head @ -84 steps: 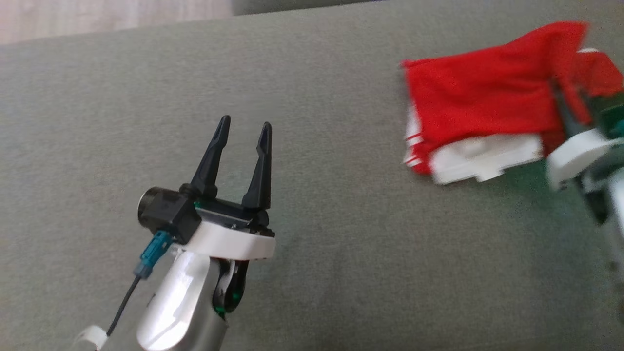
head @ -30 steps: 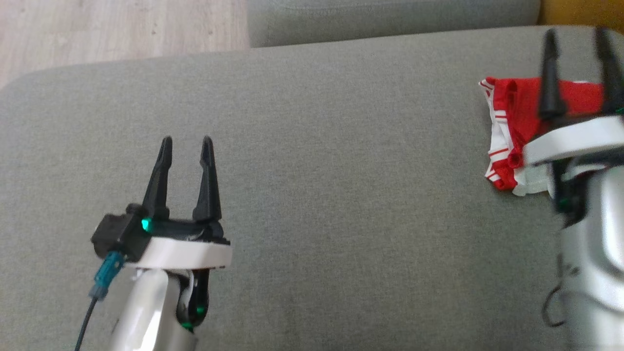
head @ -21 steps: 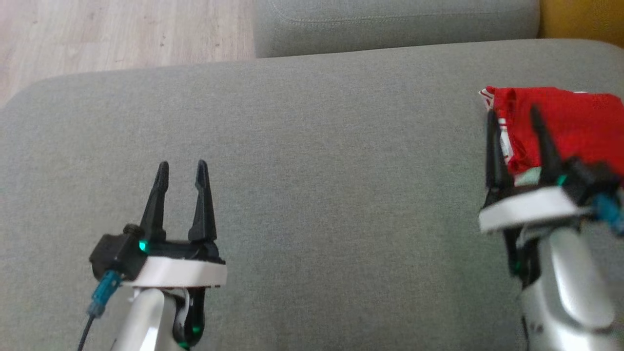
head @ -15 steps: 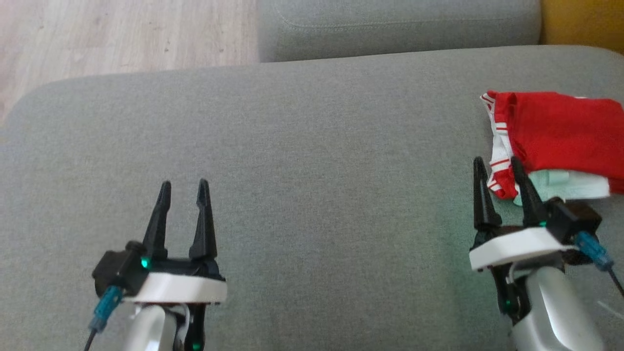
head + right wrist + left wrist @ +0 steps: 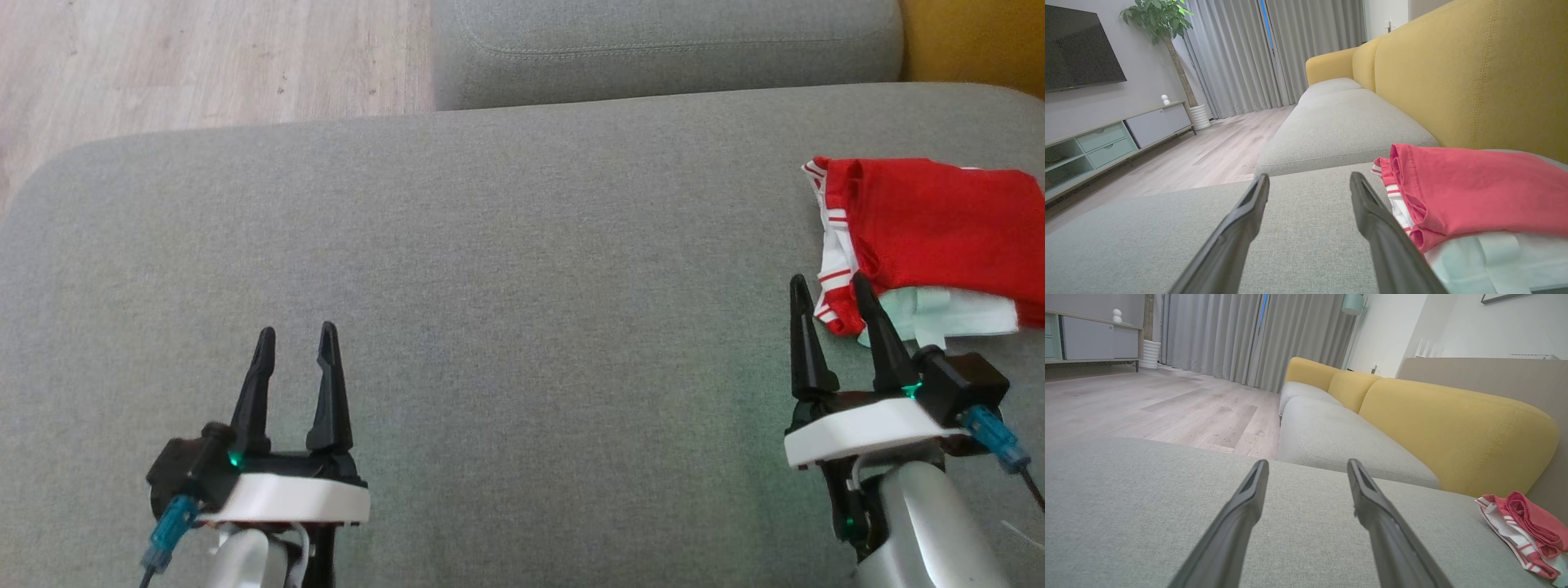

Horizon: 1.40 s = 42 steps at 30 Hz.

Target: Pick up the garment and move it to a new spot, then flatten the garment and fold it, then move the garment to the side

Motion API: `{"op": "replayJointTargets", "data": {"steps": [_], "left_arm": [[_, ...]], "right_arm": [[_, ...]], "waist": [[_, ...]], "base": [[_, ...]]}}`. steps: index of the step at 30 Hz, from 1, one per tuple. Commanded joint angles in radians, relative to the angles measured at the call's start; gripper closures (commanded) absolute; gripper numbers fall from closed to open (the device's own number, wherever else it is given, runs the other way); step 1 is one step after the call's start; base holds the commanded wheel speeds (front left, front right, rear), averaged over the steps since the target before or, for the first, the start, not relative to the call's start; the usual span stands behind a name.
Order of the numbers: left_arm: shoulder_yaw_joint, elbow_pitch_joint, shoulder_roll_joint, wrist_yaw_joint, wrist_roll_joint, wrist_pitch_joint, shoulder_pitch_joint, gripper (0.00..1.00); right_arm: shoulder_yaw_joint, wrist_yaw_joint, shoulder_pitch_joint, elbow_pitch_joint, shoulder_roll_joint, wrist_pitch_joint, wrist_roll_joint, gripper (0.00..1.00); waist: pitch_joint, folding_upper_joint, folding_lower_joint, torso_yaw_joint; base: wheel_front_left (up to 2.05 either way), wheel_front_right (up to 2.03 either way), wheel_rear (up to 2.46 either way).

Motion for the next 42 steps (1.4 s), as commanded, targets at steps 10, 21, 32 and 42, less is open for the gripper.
{"op": "replayJointTargets", "data": {"steps": [10,21,32,42], "left_arm": [[0.038,-0.032,0.007,0.001,-0.023,-0.005,-0.021,0.00],[0.004,0.038,-0.001,0.001,-0.035,0.001,0.006,1.00],[0.024,0.054,0.000,-0.001,-0.142,0.033,0.013,1.00],[0.044,0.049,0.000,-0.003,-0.240,0.063,0.011,1.00]], "right_arm": [[0.033,-0.001,-0.020,-0.042,0.001,-0.011,0.003,0.00],[0.014,0.000,0.006,0.023,0.002,0.001,0.004,1.00],[0.002,0.000,0.024,0.031,0.003,0.032,0.125,1.00],[-0.011,0.000,0.027,0.019,0.002,0.061,0.237,1.00]], "waist": [[0.000,-0.0001,0.0000,-0.001],[-0.001,-0.0001,0.0001,-0.002],[-0.006,-0.0001,0.0001,-0.004],[-0.010,-0.0001,0.0001,-0.006]], "base": [[0.00,0.00,0.00],[0.00,0.00,0.00],[0.00,0.00,0.00],[0.00,0.00,0.00]]}}
